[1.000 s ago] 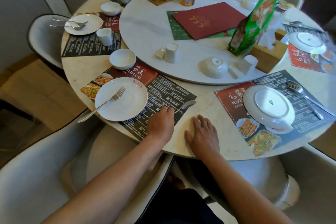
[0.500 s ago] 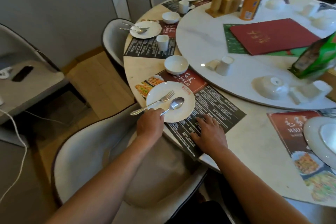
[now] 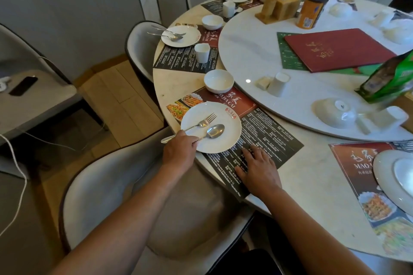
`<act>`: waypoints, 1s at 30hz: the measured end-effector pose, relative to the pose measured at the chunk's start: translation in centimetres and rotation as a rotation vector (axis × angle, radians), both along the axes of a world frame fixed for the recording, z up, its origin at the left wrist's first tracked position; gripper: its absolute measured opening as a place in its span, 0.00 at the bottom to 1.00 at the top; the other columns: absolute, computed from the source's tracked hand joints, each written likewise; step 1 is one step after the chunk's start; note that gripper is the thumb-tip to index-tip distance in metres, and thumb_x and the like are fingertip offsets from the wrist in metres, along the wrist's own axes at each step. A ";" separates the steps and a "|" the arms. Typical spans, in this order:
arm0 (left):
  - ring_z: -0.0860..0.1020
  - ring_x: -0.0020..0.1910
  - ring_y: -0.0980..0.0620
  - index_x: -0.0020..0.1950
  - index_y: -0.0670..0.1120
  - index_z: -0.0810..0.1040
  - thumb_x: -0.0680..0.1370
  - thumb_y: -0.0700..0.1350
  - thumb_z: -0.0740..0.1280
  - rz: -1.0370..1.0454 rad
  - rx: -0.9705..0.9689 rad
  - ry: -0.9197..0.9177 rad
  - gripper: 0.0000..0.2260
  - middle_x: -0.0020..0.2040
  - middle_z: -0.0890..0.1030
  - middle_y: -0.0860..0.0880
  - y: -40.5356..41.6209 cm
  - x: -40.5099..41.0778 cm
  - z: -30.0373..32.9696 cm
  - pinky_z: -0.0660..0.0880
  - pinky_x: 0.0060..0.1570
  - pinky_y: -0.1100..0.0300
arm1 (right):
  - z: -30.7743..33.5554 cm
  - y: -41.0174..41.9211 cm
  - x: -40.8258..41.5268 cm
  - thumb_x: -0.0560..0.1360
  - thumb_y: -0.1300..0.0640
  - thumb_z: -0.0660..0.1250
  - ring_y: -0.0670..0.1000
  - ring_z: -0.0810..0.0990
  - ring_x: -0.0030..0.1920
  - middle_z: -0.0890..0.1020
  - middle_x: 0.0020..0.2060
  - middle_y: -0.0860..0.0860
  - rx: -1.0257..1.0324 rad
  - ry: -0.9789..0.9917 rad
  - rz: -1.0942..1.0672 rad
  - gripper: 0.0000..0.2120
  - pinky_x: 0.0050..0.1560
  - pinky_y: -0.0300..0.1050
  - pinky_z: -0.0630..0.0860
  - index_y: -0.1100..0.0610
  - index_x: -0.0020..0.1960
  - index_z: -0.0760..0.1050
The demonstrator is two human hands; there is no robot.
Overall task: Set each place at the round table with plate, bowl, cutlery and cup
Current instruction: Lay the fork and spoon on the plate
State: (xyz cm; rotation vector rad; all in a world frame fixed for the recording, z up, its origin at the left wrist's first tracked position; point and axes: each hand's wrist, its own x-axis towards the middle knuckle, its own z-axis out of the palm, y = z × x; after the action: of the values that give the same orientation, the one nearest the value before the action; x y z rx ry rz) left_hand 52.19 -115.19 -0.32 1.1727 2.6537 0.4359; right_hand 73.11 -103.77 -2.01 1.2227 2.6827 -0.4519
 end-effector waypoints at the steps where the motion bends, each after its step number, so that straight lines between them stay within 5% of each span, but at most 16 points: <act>1: 0.79 0.52 0.45 0.62 0.51 0.83 0.84 0.49 0.62 0.000 -0.002 0.003 0.12 0.59 0.76 0.45 0.0 0.0 0.0 0.77 0.45 0.53 | 0.0 0.0 0.0 0.79 0.35 0.56 0.55 0.51 0.80 0.54 0.80 0.51 -0.002 -0.004 0.003 0.35 0.78 0.56 0.53 0.47 0.81 0.51; 20: 0.78 0.57 0.46 0.64 0.51 0.82 0.83 0.51 0.62 0.017 -0.037 0.037 0.13 0.61 0.76 0.45 -0.6 0.5 0.2 0.78 0.48 0.54 | 0.8 0.8 0.4 0.79 0.36 0.58 0.55 0.49 0.80 0.50 0.81 0.51 -0.054 -0.069 0.077 0.36 0.78 0.56 0.54 0.47 0.81 0.49; 27: 0.74 0.60 0.48 0.69 0.51 0.77 0.82 0.55 0.64 0.002 0.010 0.137 0.17 0.63 0.76 0.48 0.6 1.5 1.5 0.76 0.49 0.54 | 2.2 2.1 -0.1 0.78 0.38 0.63 0.53 0.67 0.72 0.68 0.74 0.49 -0.029 -0.028 0.067 0.29 0.64 0.54 0.75 0.45 0.76 0.65; 30: 0.71 0.63 0.48 0.70 0.51 0.76 0.81 0.55 0.64 -0.088 0.071 0.165 0.19 0.64 0.76 0.48 2.9 2.1 2.4 0.73 0.59 0.53 | 3.2 4.1 -0.8 0.78 0.39 0.63 0.52 0.74 0.65 0.75 0.66 0.49 0.028 0.014 0.085 0.23 0.57 0.51 0.78 0.46 0.70 0.71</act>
State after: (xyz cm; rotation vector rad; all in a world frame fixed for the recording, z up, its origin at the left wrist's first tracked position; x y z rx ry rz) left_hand 54.27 -112.24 2.04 1.3976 2.7301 0.4398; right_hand 72.35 -99.63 1.18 1.1107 2.7487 -0.4139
